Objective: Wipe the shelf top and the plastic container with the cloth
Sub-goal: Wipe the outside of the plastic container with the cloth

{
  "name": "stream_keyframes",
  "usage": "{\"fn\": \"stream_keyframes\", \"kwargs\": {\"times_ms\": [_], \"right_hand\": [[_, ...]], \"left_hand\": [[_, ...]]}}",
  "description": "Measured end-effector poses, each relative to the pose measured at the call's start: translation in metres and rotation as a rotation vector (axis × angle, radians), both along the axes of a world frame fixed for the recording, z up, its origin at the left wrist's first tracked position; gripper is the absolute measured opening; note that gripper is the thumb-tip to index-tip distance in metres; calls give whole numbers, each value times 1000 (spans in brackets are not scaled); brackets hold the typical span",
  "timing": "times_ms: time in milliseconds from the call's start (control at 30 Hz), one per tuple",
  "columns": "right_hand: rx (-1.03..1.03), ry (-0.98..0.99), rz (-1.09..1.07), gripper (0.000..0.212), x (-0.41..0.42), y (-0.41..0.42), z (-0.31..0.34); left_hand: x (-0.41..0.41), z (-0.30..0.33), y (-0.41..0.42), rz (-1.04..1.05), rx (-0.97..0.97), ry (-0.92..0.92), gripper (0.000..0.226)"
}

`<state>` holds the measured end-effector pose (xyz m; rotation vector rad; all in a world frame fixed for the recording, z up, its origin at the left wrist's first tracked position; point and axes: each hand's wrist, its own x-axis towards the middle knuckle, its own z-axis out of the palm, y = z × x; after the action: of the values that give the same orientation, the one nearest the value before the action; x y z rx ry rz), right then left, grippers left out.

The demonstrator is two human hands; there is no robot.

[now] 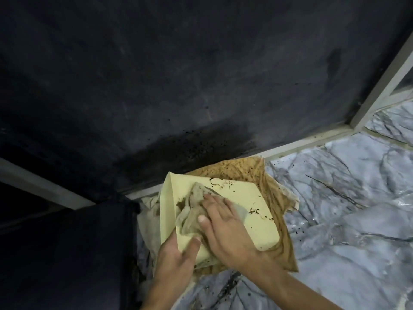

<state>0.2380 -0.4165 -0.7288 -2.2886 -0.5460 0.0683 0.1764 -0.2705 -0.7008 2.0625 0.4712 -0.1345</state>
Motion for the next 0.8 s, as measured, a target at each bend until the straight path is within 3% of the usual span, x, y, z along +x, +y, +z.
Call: {"fn": "stream_keyframes", "kwargs": {"times_ms": [133, 233, 400, 567, 700, 800], "right_hand": [[-144, -37, 100, 63, 13, 17, -11], [-159, 8, 81, 69, 20, 27, -22], [-280, 127, -155, 76, 35, -19, -62], [-232, 269, -406, 67, 14, -50, -73], [-163, 151, -226, 52, -16, 7, -47], [-94, 122, -78, 50, 16, 55, -25]], "left_hand": [[-4, -12, 9, 3, -25, -47, 36], [-5, -18, 13, 24, -86, -54, 50], [-14, -37, 23, 131, -191, -6, 24], [-15, -34, 22, 108, -211, 7, 25], [-17, -32, 22, -18, -141, -55, 46], [-21, -31, 17, -78, -94, -72, 54]]}}
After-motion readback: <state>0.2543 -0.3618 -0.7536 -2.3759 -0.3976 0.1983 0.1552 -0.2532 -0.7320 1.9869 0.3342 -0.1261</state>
